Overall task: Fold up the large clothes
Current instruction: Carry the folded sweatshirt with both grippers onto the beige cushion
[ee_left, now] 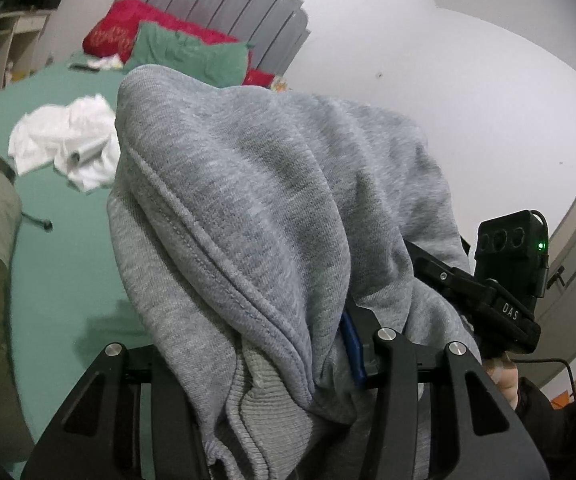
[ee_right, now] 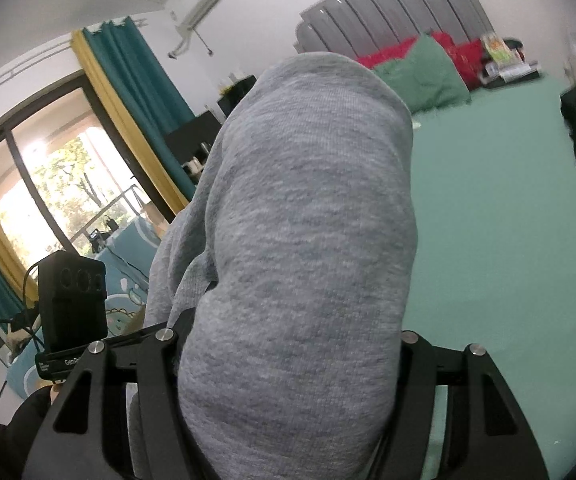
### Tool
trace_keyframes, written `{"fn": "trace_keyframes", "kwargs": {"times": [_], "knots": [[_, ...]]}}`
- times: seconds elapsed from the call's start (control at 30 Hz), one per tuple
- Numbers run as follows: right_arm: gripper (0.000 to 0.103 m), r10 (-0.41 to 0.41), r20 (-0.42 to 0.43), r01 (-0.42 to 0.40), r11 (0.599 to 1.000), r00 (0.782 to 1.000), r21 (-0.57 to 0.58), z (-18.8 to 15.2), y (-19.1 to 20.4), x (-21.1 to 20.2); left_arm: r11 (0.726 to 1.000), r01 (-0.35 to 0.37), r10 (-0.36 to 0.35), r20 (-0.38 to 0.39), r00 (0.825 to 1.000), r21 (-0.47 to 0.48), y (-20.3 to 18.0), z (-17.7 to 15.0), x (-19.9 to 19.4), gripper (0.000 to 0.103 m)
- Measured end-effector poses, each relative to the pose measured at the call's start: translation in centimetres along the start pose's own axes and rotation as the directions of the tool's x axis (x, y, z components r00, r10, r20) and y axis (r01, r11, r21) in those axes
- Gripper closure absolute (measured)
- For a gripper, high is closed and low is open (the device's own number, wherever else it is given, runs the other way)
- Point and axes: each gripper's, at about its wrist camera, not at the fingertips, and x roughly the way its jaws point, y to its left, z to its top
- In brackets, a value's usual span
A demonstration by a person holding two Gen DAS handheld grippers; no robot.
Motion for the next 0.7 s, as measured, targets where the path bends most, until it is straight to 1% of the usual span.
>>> {"fn": "trace_keyframes", "kwargs": {"times": [0.2,0.27,0.37,0.47,0.6,0.7], "knots": [[0.04,0.026,0.052,-0.023,0.998,0.998,-0.062,0.8,3.4,-1.3,0.999,-0.003,0.001,0.062,0.998,0.033,-0.1,0.1,0.0,0.054],[0.04,0.043,0.065,-0.038,0.996,0.997,-0.076,0.9,4.6,-1.1,0.999,-0.017,0.014,0.081,0.997,0.043,0.4,0.0,-0.3,0.054],[0.04,0.074,0.073,-0.068,0.994,0.995,-0.089,1.1,6.1,-0.5,0.998,-0.04,0.034,0.105,0.994,0.051,0.1,0.4,-0.4,0.054],[0.04,0.109,0.073,-0.1,0.989,0.991,-0.11,1.3,8.1,0.8,0.997,-0.066,0.06,0.128,0.99,0.049,-0.3,-0.1,-1.0,0.054],[0.04,0.16,0.067,-0.152,0.982,0.985,-0.114,1.4,10.5,3.6,0.991,-0.125,0.117,0.143,0.983,0.049,0.5,0.1,-0.7,0.053],[0.04,0.208,0.059,-0.202,0.974,0.976,-0.1,1.3,12.2,6.4,0.984,-0.171,0.164,0.149,0.975,0.04,1.9,0.7,-3.0,0.053]]}}
